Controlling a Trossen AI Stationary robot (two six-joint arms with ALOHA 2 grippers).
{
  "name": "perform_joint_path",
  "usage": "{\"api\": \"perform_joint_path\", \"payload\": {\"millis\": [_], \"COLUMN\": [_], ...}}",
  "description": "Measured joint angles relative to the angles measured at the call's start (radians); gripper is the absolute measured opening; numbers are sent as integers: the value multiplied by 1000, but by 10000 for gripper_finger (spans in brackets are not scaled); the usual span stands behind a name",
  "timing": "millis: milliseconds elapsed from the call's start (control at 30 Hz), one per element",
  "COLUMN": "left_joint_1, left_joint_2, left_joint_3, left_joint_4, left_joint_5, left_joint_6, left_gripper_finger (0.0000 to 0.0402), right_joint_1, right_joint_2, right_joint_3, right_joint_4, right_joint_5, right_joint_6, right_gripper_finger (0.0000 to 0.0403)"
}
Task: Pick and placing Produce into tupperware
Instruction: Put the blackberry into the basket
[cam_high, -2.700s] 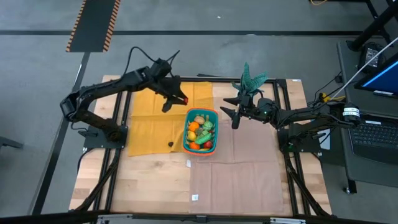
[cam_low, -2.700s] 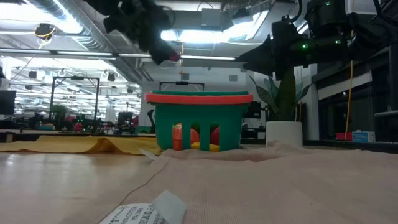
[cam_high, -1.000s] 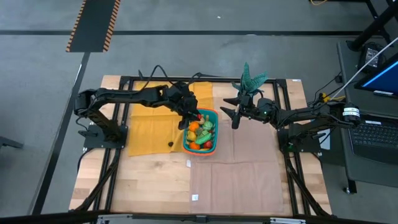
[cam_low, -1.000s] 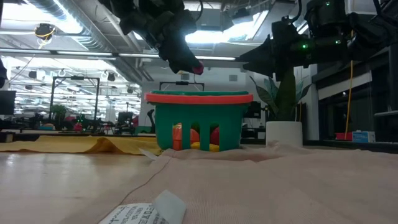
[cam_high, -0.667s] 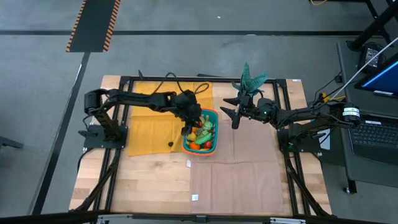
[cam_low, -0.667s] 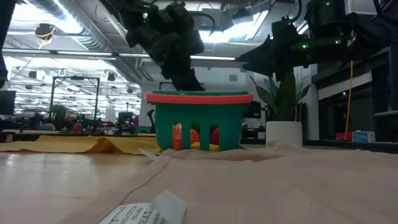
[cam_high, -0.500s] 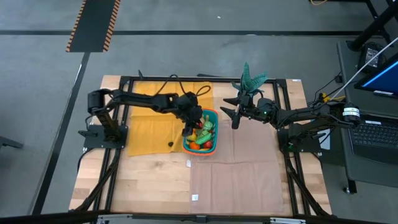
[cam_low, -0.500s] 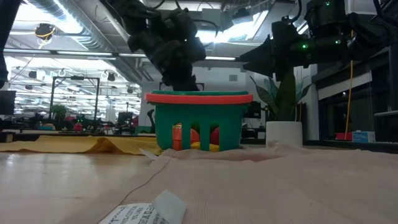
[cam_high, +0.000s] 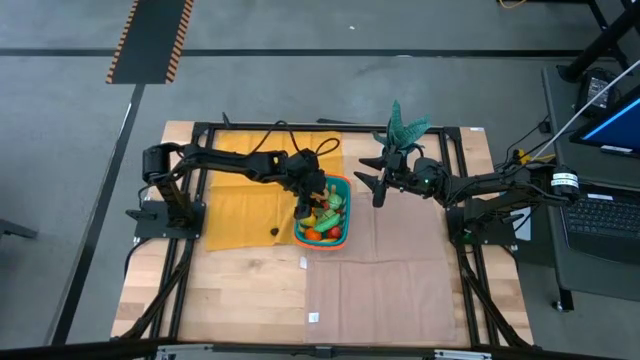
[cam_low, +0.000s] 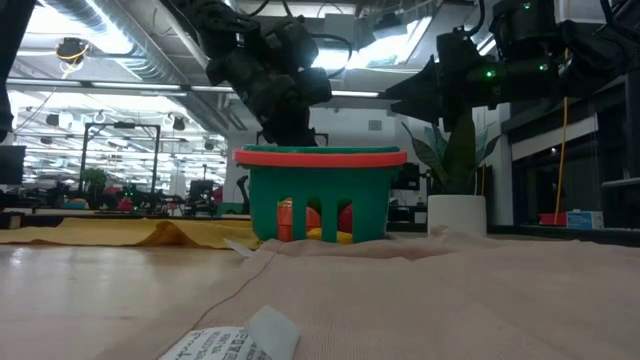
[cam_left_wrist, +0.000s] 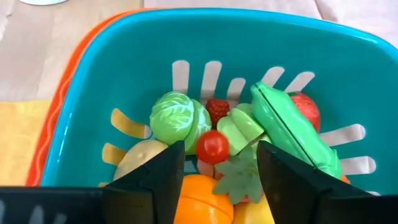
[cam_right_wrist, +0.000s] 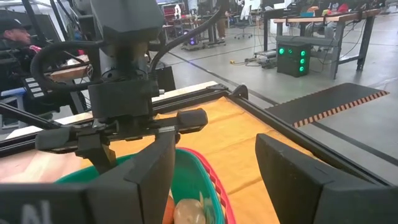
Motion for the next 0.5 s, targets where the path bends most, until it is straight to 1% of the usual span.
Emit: {"api": "perform_joint_path", "payload": {"millis": [167, 367, 500], "left_joint_1": [1, 1, 1], "left_joint_2": [-25, -107, -161], "left_joint_3": [2, 2, 2], "left_joint_4": [13, -3, -5], "left_joint_5": [-1, -1, -14], "left_joint_6": [-6, -78, -80], "left_gripper_finger": [200, 192, 191], "right_joint_1": [0, 0, 0], "right_joint_2": [0, 0, 0], "right_joint_3": [0, 0, 0], "right_joint_4": [0, -6, -10], "right_joint_5": [0, 0, 0], "right_joint_6": [1, -30, -53], "right_gripper_finger": [225, 225, 225]}}
